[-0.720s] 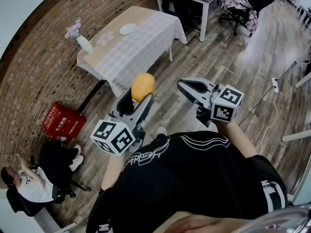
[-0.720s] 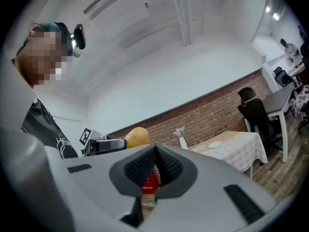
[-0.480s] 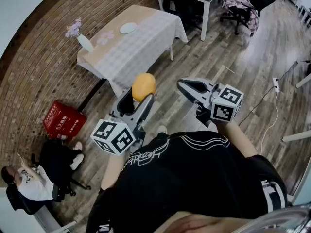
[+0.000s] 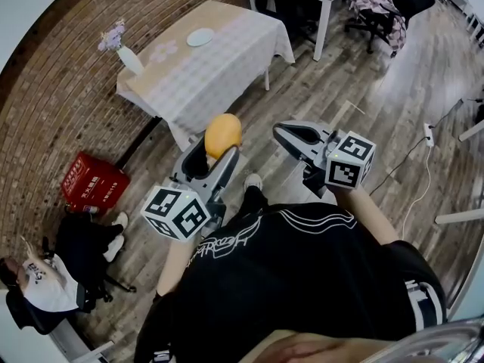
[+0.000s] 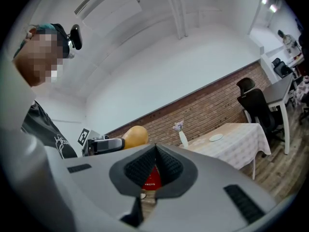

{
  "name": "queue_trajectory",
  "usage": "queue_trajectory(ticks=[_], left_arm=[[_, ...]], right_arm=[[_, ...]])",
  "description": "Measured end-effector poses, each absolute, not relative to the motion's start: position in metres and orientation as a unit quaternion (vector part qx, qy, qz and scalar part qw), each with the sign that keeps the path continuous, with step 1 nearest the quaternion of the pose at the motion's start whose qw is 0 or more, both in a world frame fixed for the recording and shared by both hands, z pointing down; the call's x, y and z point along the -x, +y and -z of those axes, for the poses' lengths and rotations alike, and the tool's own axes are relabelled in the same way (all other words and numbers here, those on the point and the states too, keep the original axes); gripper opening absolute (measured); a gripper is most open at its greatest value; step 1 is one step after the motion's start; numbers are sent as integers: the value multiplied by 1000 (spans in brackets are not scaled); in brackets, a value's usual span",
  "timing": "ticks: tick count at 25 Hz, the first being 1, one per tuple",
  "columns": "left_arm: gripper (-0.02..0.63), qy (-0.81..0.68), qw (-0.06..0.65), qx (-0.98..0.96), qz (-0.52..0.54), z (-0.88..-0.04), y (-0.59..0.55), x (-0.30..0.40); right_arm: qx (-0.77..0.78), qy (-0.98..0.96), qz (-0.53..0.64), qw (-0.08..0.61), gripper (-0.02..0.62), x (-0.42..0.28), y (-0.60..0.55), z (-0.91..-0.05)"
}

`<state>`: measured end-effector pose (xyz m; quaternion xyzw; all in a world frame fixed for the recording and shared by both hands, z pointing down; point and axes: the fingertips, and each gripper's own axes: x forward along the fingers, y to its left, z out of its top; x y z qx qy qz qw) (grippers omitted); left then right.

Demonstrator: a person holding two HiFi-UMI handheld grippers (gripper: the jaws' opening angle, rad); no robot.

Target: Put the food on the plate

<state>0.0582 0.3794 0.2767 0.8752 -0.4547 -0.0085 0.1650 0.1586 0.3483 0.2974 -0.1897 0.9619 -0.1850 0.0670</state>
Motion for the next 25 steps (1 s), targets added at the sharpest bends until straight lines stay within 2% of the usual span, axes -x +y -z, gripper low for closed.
queue_trajectory(ticks=[12, 25], left_arm=[[287, -443, 193, -875, 21, -288, 288, -9], [287, -431, 208, -878, 7, -285, 115, 56]], right_arm=[[199, 957, 205, 46, -4, -109, 257, -309], [224, 943, 245, 34, -4, -51, 89, -314]])
